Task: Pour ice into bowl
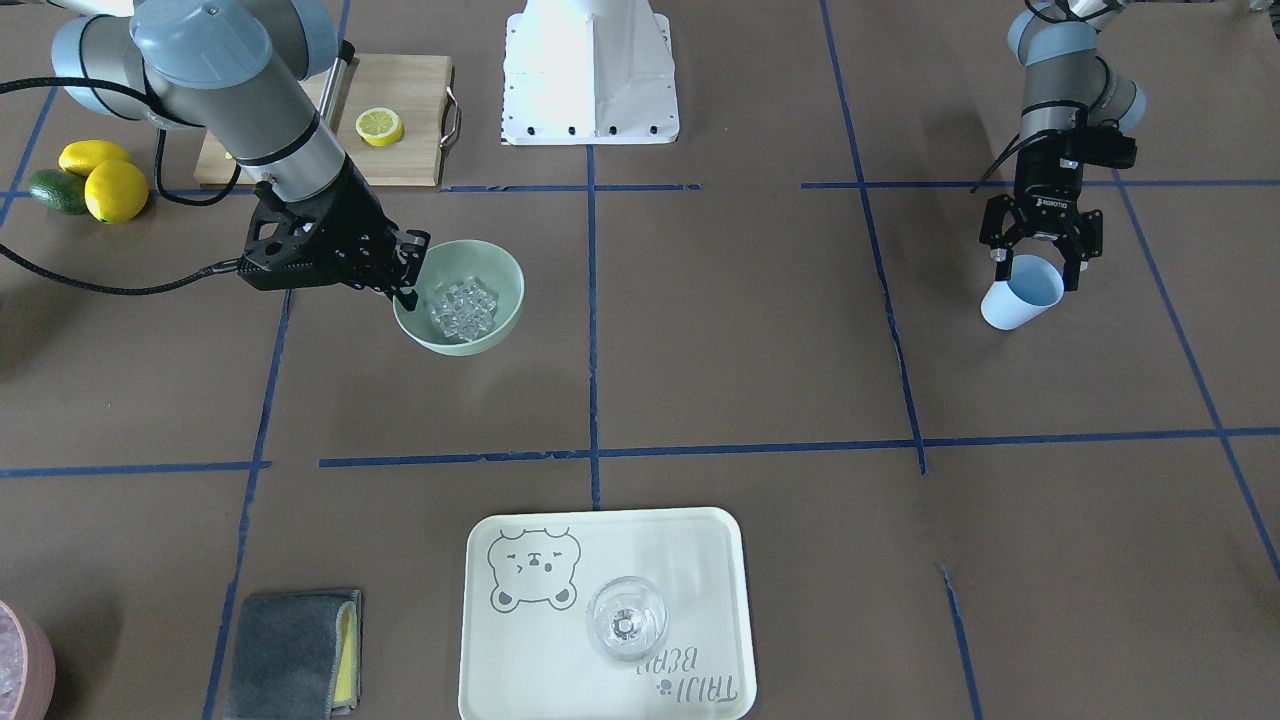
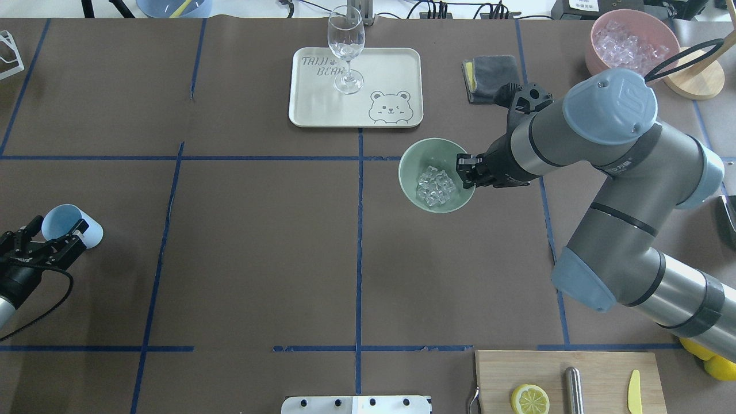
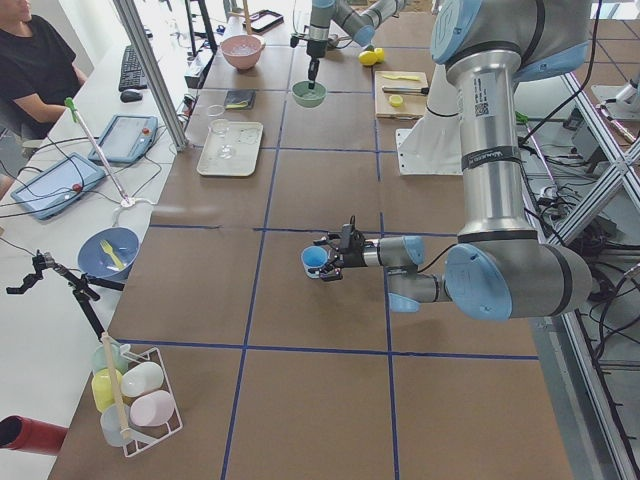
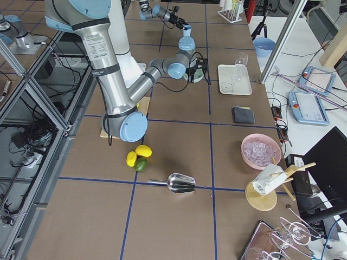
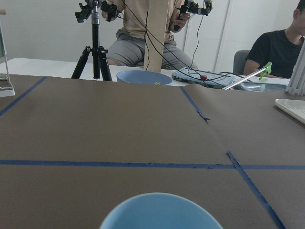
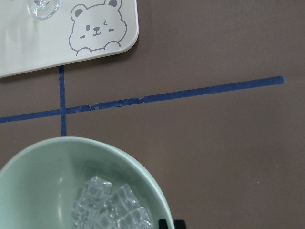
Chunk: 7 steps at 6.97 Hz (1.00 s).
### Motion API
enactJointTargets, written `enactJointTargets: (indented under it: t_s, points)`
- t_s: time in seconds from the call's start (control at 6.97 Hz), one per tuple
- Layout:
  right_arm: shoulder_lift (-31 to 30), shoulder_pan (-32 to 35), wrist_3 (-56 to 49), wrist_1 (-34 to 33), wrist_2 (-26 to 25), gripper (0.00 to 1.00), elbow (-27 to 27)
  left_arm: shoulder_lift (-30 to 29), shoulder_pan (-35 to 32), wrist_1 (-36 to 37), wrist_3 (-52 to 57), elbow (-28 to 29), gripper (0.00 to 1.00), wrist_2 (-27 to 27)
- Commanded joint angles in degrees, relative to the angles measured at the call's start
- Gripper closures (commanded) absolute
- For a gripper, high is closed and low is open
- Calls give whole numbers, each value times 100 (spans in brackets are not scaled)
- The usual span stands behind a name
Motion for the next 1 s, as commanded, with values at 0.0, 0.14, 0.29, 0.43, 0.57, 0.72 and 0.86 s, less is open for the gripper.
enactJointTargets:
  t_s: [0.0, 0.14, 0.29, 0.43, 0.57, 0.72, 0.86]
  points:
    - [-467, 7, -26, 61, -13, 100, 225, 187, -539, 18, 572, -503, 0, -566]
    - [-976, 7, -374, 88, -22, 100, 462, 187, -1091, 88, 1036, -775, 0, -1092]
    - [-1486, 16, -778, 105, -56, 100, 673, 188, -1680, 98, 1458, -891, 0, -1854]
    - [-1917, 51, -991, 349, -83, 100, 702, 161, -2495, 228, 2063, -927, 0, -2880]
    - [-2530, 138, -1011, 1170, -83, 100, 606, 92, -3216, 691, 2425, -1101, 0, -3934]
    - [-3024, 339, -1046, 2013, -14, 100, 292, -83, -4007, 1487, 2786, -1294, 0, -5024]
    - [-3177, 620, -1420, 2552, 152, 100, -251, -450, -4806, 2087, 3468, -1296, 0, -5931]
